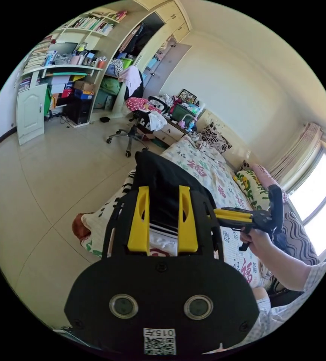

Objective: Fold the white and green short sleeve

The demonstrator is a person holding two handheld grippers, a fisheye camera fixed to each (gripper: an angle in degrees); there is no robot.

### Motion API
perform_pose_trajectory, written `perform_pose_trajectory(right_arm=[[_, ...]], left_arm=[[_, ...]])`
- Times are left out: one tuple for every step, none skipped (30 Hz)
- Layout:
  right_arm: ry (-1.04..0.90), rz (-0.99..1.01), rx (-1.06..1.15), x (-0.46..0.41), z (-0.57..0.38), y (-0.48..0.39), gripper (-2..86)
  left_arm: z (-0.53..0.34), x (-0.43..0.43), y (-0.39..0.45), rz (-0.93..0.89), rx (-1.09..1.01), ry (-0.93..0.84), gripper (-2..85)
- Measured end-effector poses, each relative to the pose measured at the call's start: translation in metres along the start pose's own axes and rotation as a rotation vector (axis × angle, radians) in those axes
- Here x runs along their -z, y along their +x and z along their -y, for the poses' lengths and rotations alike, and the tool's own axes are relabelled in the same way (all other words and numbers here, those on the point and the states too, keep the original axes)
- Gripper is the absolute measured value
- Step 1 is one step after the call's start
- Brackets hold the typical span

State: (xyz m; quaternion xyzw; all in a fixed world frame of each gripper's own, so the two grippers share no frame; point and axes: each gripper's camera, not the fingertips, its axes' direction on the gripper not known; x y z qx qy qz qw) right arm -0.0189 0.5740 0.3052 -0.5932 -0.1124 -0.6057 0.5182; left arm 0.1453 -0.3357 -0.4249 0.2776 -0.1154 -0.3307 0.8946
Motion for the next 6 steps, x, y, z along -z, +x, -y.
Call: perform_pose_trajectory(right_arm=[[-0.039,-0.016,0.031,-0.023,0.01,-0.001,2.4],[-0.054,-0.036,0.028,-0.041,0.019,0.001,0.6],[-0.054,-0.037,0.028,-0.048,0.023,0.002,0.2],[-0.046,-0.031,0.017,-0.059,0.029,0.007,-0.4],[-0.011,-0.016,0.013,-0.066,0.032,0.013,-0.7],[0.014,-0.01,0.012,-0.067,0.033,0.016,-0.8]], left_arm=[[0.013,0.012,0.006,-0.002,0.005,-0.01,8.9],[0.026,0.024,0.013,-0.004,0.003,-0.023,7.0],[0.032,0.03,0.018,-0.005,0.001,-0.028,5.9],[0.045,0.046,0.028,-0.004,-0.015,-0.022,3.5],[0.058,0.063,0.04,-0.004,-0.03,-0.009,2.3],[0.064,0.073,0.046,-0.01,-0.041,0.0,1.7]])
